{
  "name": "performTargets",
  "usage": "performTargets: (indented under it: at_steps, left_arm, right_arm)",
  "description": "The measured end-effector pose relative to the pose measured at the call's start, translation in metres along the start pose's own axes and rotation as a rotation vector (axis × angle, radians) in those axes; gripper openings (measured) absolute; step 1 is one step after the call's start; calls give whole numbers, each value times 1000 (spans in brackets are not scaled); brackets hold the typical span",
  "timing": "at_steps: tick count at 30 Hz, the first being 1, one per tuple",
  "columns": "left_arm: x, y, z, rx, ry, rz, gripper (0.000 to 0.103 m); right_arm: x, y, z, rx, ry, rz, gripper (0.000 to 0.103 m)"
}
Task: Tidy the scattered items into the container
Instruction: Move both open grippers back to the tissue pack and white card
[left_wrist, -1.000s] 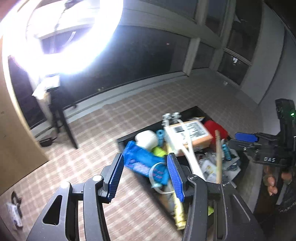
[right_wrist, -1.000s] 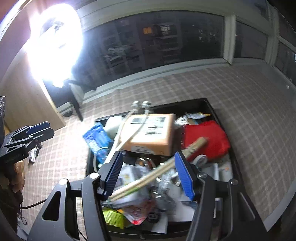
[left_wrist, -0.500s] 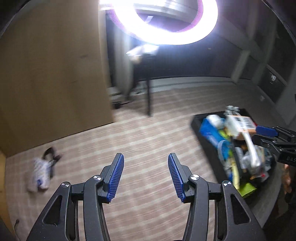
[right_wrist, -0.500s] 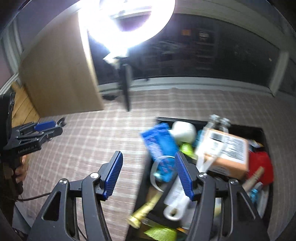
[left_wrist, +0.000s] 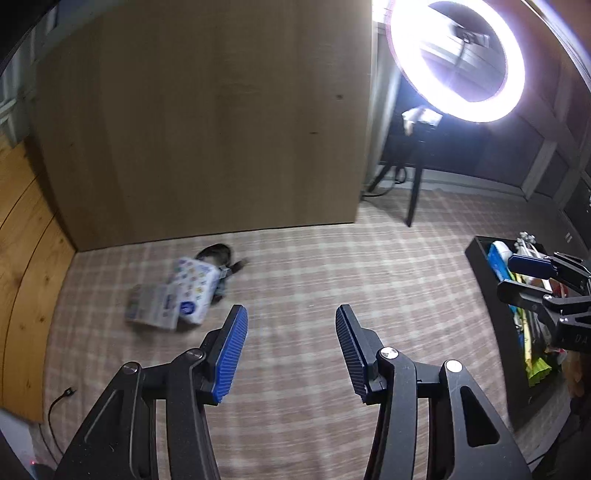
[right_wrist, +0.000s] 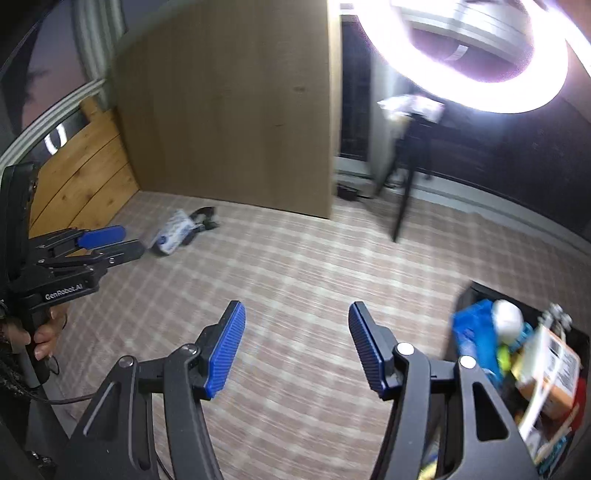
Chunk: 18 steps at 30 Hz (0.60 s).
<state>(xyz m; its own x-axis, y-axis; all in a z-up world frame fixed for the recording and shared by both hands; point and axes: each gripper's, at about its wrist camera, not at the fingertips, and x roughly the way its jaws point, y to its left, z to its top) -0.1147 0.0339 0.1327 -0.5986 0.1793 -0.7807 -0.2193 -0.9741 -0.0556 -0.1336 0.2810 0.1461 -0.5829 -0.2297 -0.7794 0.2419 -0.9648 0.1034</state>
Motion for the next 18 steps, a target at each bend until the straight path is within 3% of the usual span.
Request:
performTargets:
  at_steps: [10,18]
  left_arm:
    - [12,78,-15,-104,22,47,48]
    - [35,155,-31,-166,105,93,47]
  right_arm:
    - [56,62,34,-110,45,85,58]
    - [112,102,62,-163,124,196,60]
